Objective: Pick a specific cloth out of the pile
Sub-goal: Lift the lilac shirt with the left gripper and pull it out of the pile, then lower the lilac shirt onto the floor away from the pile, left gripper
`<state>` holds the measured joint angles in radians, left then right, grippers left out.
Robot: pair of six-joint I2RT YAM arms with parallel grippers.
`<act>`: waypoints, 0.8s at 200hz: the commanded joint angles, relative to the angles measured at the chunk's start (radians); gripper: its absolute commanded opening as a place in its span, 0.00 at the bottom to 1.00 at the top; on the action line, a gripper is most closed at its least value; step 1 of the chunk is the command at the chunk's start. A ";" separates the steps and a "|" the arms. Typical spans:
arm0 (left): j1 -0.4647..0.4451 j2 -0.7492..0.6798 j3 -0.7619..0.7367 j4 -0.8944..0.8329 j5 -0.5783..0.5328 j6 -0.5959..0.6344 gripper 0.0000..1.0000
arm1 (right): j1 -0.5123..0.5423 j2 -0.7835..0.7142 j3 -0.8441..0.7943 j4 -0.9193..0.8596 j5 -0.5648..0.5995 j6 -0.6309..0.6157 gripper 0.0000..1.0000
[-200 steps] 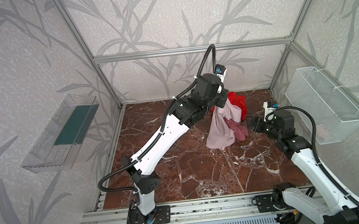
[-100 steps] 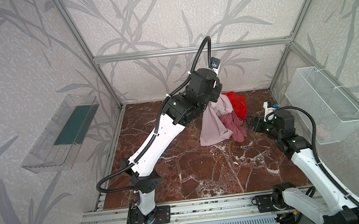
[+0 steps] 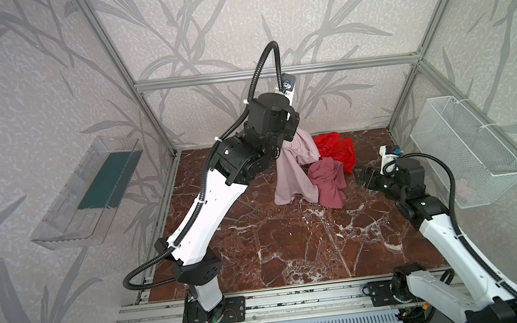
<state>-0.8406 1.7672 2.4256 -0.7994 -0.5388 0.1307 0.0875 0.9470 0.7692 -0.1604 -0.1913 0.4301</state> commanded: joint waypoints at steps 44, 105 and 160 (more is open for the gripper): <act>0.090 -0.093 0.007 0.016 -0.081 0.056 0.00 | -0.005 -0.022 0.005 0.025 -0.019 0.011 0.84; 0.226 -0.153 -0.060 0.008 -0.087 0.059 0.00 | -0.003 -0.014 0.005 0.033 -0.028 0.015 0.84; 0.375 -0.204 -0.234 0.049 -0.035 0.009 0.00 | -0.003 0.004 0.007 0.049 -0.047 0.024 0.84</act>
<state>-0.5167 1.5909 2.2574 -0.7895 -0.5972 0.1570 0.0868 0.9459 0.7692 -0.1413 -0.2176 0.4465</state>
